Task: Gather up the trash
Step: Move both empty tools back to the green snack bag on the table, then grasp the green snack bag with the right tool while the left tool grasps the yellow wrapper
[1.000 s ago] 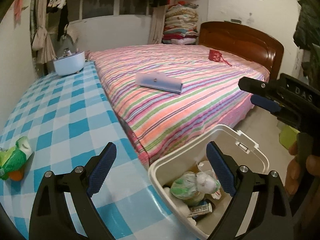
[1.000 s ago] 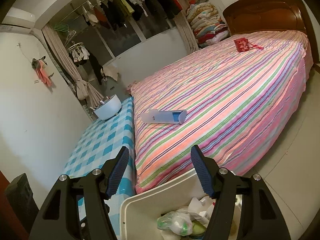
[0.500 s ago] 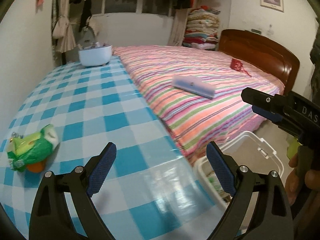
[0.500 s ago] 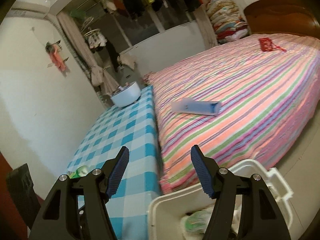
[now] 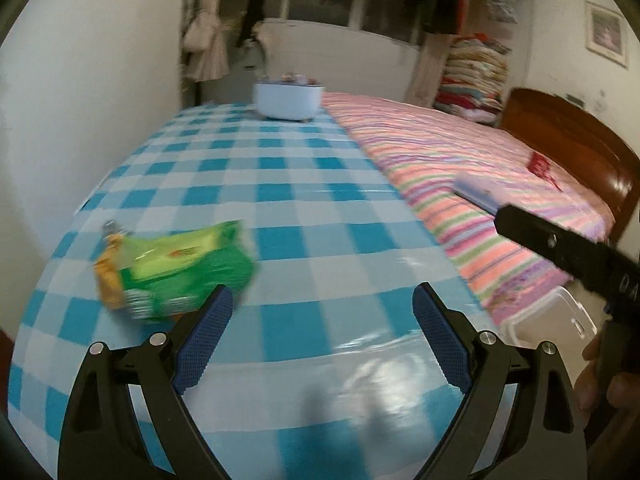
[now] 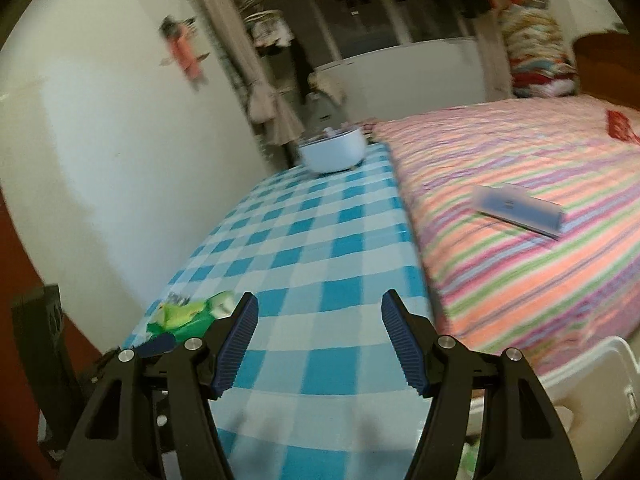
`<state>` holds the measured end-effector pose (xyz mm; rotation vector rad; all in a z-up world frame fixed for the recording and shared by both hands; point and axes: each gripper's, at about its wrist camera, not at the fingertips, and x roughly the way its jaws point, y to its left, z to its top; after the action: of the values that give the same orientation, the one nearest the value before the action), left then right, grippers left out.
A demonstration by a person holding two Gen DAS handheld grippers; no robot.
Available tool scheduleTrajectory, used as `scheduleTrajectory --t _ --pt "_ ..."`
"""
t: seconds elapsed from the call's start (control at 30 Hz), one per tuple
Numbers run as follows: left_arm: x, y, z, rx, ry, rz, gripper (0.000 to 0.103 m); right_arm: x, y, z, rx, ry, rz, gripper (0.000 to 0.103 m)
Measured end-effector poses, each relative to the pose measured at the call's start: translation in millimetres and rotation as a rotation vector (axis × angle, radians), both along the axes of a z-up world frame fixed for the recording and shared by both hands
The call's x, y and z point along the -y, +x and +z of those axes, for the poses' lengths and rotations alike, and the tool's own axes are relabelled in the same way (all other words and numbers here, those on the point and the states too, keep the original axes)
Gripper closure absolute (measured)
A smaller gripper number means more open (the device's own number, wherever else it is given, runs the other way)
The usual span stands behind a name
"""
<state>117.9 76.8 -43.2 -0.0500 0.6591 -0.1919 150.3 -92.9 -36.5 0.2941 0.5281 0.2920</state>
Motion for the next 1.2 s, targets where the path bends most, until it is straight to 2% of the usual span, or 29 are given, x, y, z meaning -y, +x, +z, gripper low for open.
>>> scheduleTrajectory --t 0.13,0.27,0.4,0.5,0.6,0.7,0.8,1.03,1.17,1.2 --pt "-43.3 0.7 -3.5 -0.023 -0.035 0.08 0.013 -38.3 13.4 -4.8 -0.012 -0.037 0.082 0.04" --pt "-93.2 -0.6 -6.4 -0.034 -0.025 0.189 0.013 -77.9 26.2 -10.0 -0.024 -0.088 0.168 0.04" --pt "-150.8 -4.4 -10.8 -0.069 -0.098 0.301 0.013 -112.0 33.8 -16.5 -0.038 -0.137 0.242 0.04" --pt "-179.4 -7.5 -13.0 -0.094 -0.128 0.367 0.013 -141.2 38.8 -21.9 -0.053 -0.18 0.313 0.04" --pt "-192.7 -10.8 -15.5 -0.112 -0.131 0.423 0.013 -168.3 41.6 -29.2 -0.063 -0.23 0.361 0.04" --pt "-193.4 -10.6 -17.4 -0.13 -0.139 0.439 0.013 -188.1 45.9 -36.0 -0.08 -0.232 0.385 0.04" --pt "-194.1 -8.7 -20.7 -0.144 -0.125 0.446 0.013 -206.3 39.5 -34.8 -0.046 -0.265 0.425 0.04" --pt "-201.1 -9.2 -27.1 -0.173 -0.097 0.445 0.013 -258.8 27.9 -38.2 0.061 -0.531 0.489 0.04" --pt "-207.5 -7.5 -31.0 -0.188 -0.099 0.446 0.013 -281.9 38.5 -55.3 0.073 -0.686 0.5 0.041" --pt "-209.5 -6.0 -31.8 -0.192 -0.105 0.446 0.013 -283.5 41.6 -58.8 0.07 -0.699 0.495 0.044"
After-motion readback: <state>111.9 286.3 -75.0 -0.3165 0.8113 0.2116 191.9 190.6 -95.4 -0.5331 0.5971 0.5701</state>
